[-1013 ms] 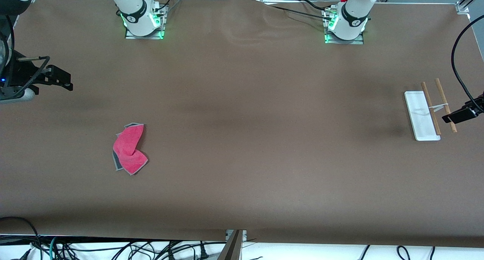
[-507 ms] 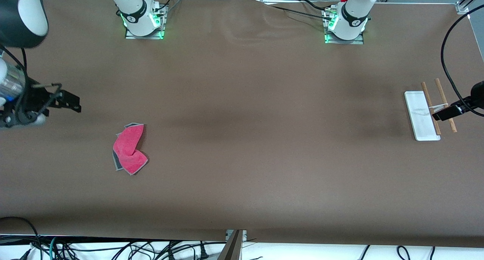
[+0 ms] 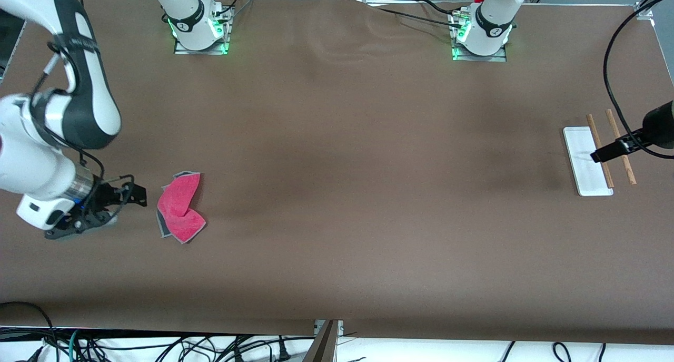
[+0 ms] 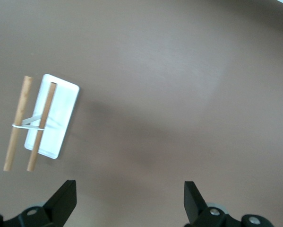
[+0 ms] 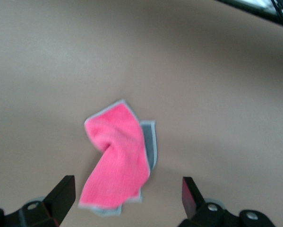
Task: Pass towel and hang on rack
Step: 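Lower the right gripper onto the pink towel and grasp it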
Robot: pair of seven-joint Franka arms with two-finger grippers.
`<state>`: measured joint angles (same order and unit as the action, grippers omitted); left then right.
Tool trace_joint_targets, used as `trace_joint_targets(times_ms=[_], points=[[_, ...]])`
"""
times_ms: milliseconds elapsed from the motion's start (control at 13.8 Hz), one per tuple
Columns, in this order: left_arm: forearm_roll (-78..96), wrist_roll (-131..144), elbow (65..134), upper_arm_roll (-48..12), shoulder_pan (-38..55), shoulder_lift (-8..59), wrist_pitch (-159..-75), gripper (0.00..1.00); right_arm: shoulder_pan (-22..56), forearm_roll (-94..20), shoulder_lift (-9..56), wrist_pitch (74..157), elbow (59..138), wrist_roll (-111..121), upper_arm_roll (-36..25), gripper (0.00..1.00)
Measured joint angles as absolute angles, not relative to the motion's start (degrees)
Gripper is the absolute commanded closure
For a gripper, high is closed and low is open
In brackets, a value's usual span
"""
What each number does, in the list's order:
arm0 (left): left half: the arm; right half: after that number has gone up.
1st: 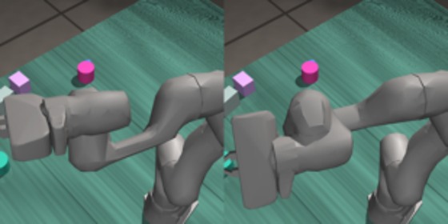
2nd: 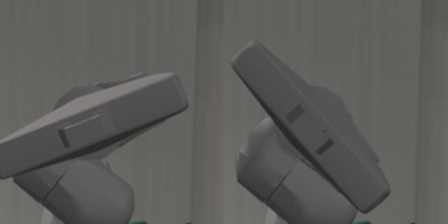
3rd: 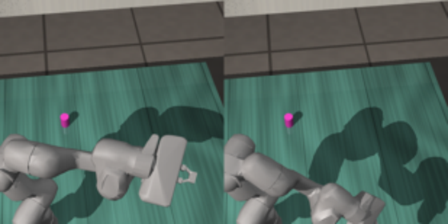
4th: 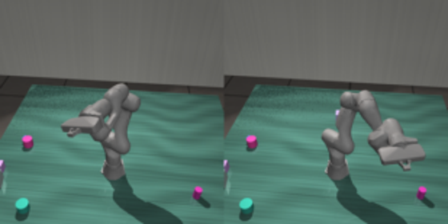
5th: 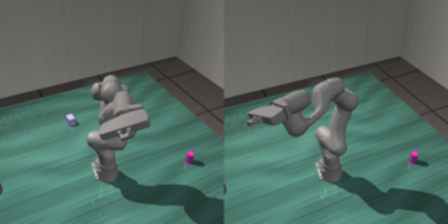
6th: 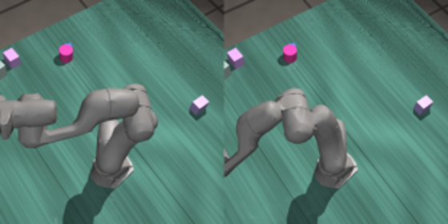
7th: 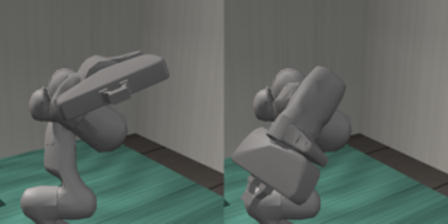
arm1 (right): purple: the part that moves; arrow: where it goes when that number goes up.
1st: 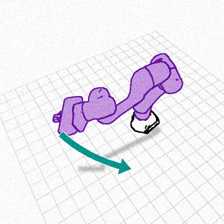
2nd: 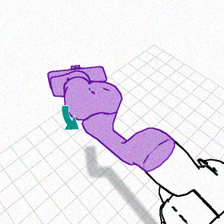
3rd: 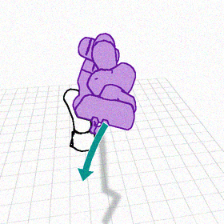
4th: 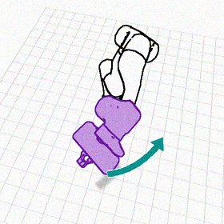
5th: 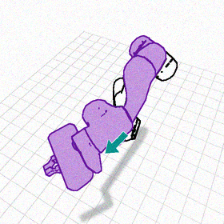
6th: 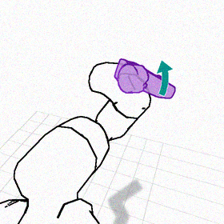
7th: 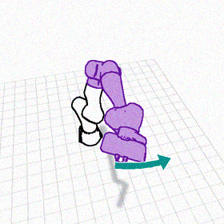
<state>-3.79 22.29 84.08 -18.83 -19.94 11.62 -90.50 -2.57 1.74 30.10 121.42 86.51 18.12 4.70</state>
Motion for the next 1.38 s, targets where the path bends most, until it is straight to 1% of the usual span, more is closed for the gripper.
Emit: trace_joint_targets(times_ms=[145, 362, 434, 579, 724, 796, 941, 1013, 1086, 1158, 1303, 1375], points=[[-3.8, 22.5, 84.1, -20.0, -19.6, 11.3, -90.0, 0.00, -1.8, 1.7, 34.0, 127.6, 86.5, 20.6, 4.8, 0.00], [-3.8, 22.5, 84.7, -19.9, -19.6, 11.0, -89.8, 0.00, -1.1, 1.7, 39.8, 136.4, 86.5, 23.2, 4.8, 0.00], [-3.8, 22.5, 85.8, -19.6, -19.4, 10.4, -90.4, 0.00, -1.1, 1.7, 41.4, 138.8, 86.5, 24.5, 4.8, 0.00], [-3.8, 22.5, 91.6, -17.5, -17.4, 7.2, -94.8, 0.00, -1.1, 1.7, 43.8, 141.6, 86.4, 25.9, 4.8, 0.00], [-3.8, 22.5, 98.5, -13.1, -12.8, 2.9, -98.0, 0.00, -1.1, 1.7, 45.4, 143.5, 86.4, 26.7, 4.9, 0.00], [-3.8, 22.5, 100.4, -11.7, -11.3, 1.3, -98.7, 0.00, -1.1, 1.7, 46.1, 144.6, 86.4, 27.4, 4.9, 0.00], [-3.8, 22.5, 101.8, -11.0, -10.7, -0.2, -99.0, 0.00, -0.9, 1.7, 47.2, 146.5, 86.4, 28.0, 4.9, 0.01], [-3.8, 22.5, 101.8, -10.9, -10.7, -0.3, -99.0, 0.00, -0.8, 1.7, 47.7, 147.0, 86.4, 28.0, 4.9, 0.04], [-3.8, 22.5, 101.8, -10.9, -10.7, -0.3, -99.0, 0.00, -0.7, 1.7, 48.0, 147.3, 86.4, 28.1, 4.9, 0.11], [-3.8, 22.5, 102.0, -10.9, -10.7, -0.3, -99.0, 0.00, -0.6, 1.7, 48.3, 147.4, 86.4, 28.1, 4.9, 0.24], [-3.8, 22.5, 102.1, -10.9, -10.7, -0.3, -99.1, 0.00, -0.1, 1.7, 48.8, 147.5, 86.4, 28.2, 5.0, 0.64], [-3.8, 22.5, 102.1, -10.9, -10.6, -0.3, -99.1, 0.00, 0.2, 1.7, 49.0, 147.5, 86.4, 28.2, 5.0, 0.77]])
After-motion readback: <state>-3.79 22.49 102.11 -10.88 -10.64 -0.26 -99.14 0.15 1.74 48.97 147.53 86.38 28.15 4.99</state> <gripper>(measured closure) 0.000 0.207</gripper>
